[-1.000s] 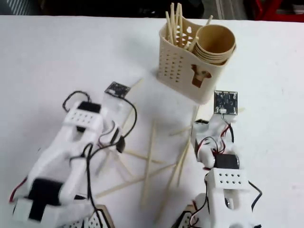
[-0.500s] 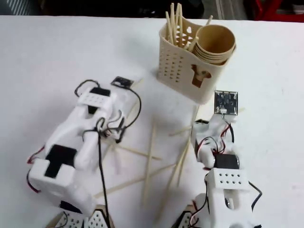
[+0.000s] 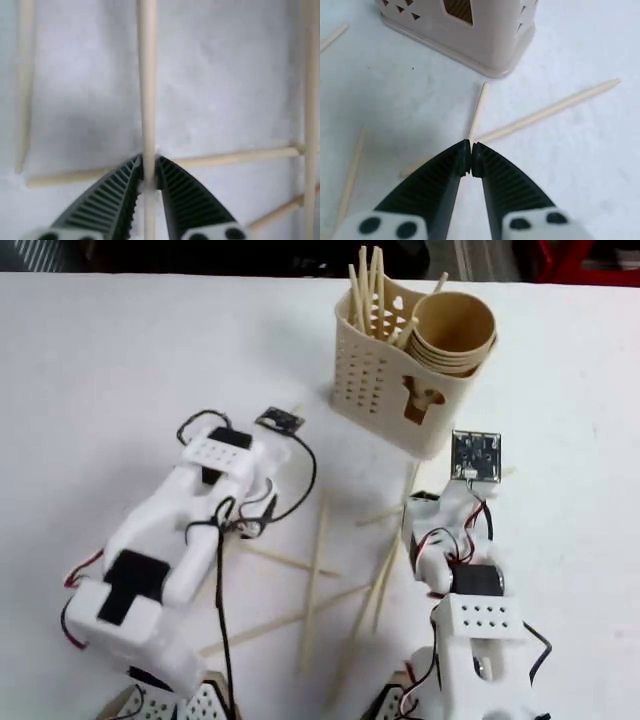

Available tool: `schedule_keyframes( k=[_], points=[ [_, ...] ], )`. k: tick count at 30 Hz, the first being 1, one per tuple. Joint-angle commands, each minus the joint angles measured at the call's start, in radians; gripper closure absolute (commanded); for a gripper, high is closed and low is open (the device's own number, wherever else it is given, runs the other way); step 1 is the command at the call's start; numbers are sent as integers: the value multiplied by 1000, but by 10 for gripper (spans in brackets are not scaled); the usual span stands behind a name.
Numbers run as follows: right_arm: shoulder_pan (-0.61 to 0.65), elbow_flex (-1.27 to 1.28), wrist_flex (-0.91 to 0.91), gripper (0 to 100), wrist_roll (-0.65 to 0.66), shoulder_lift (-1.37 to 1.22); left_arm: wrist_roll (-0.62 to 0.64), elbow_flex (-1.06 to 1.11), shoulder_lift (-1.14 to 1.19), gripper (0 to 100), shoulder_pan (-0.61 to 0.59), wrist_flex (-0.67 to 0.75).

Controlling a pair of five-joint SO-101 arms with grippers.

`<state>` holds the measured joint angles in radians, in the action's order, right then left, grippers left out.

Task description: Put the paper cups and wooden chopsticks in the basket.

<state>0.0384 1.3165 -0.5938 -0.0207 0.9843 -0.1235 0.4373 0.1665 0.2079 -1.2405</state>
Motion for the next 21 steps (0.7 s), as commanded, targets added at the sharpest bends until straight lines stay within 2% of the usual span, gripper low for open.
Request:
schedule_keyframes(
  k=[1, 16, 21],
  points=[
    [-10, -8, 19, 980, -9, -2, -14, -25, -168, 977, 16, -66],
    [-10, -6, 19, 980, -9, -2, -17, -25, -642, 977, 16, -256],
    [-7, 3, 21, 981, -9, 1, -98, -25, -763, 977, 16, -255]
  ],
)
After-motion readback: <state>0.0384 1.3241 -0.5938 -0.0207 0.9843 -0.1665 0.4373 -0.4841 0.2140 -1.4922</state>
